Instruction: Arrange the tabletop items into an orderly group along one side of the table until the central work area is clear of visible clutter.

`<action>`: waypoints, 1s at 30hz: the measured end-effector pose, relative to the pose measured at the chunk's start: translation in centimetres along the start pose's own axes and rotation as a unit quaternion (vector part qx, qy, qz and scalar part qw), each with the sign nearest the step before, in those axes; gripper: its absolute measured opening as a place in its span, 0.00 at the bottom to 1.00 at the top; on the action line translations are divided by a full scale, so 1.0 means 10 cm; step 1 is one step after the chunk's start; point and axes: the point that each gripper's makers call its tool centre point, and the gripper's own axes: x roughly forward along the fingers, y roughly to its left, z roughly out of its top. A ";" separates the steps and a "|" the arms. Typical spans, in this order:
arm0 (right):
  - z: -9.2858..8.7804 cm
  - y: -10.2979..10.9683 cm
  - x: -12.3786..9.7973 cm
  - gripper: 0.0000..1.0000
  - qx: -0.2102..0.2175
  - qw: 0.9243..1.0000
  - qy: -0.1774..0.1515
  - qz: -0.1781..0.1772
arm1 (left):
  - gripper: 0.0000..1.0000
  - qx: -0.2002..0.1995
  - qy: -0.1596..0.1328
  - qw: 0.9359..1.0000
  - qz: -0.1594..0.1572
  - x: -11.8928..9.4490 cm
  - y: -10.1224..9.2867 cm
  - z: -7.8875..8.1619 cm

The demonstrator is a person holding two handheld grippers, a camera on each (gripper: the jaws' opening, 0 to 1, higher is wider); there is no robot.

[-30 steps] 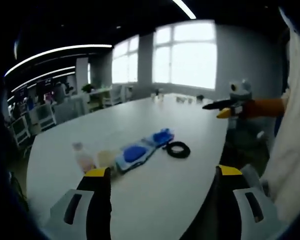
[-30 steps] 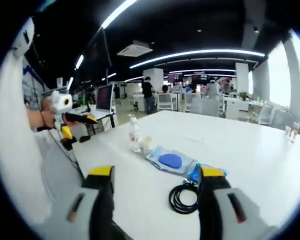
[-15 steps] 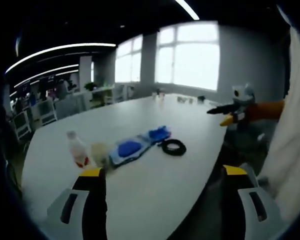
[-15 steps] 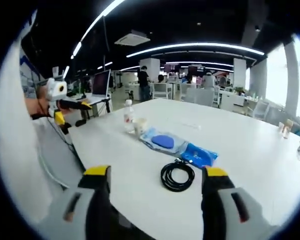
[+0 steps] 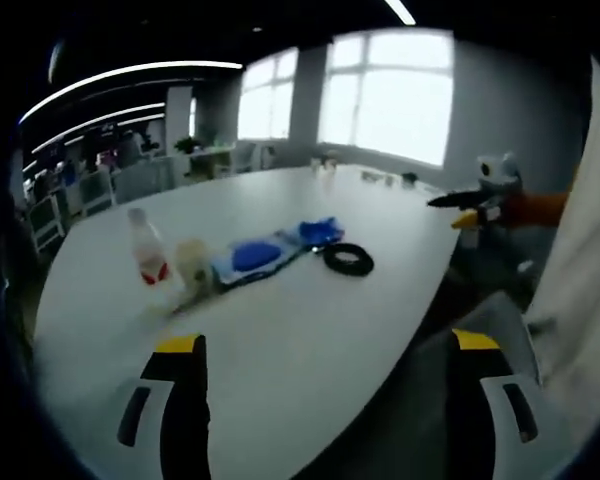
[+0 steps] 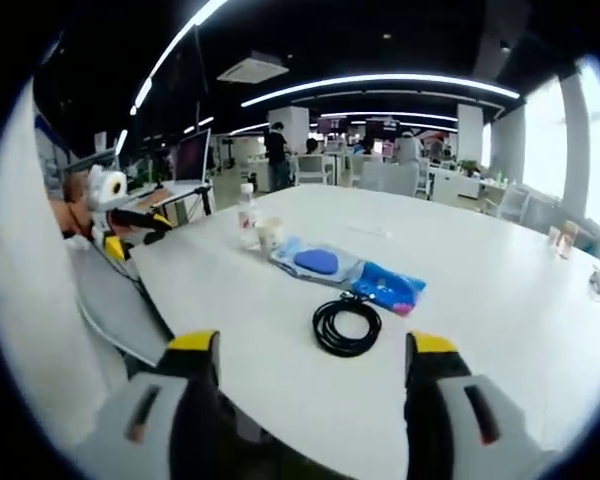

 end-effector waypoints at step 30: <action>-0.10 0.01 0.03 0.69 0.007 1.000 0.016 -0.008 | 0.95 -0.037 0.006 0.999 0.008 0.09 0.15 -0.18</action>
